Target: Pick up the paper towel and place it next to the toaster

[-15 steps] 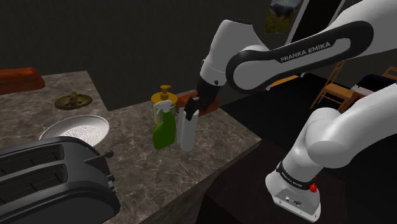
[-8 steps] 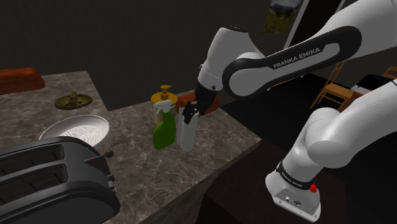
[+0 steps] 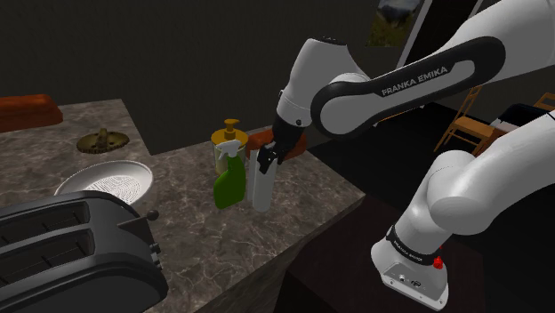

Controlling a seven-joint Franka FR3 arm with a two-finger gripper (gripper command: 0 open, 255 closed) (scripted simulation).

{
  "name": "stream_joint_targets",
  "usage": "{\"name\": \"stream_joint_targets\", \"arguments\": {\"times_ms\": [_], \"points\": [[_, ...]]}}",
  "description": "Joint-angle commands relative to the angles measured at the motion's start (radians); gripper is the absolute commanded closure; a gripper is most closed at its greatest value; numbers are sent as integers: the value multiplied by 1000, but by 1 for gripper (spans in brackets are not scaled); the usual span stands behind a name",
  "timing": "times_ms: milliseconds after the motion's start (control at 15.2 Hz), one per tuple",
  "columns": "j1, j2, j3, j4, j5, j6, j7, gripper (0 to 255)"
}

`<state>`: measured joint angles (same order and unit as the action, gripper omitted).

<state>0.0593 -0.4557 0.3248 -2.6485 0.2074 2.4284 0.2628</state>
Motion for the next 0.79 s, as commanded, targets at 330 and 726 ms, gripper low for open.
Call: {"name": "stream_joint_targets", "arguments": {"times_ms": [330, 726], "points": [[0, -9, -2, 8, 0, -16, 0, 255], [0, -52, -16, 60, -6, -111, 0, 255]]}}
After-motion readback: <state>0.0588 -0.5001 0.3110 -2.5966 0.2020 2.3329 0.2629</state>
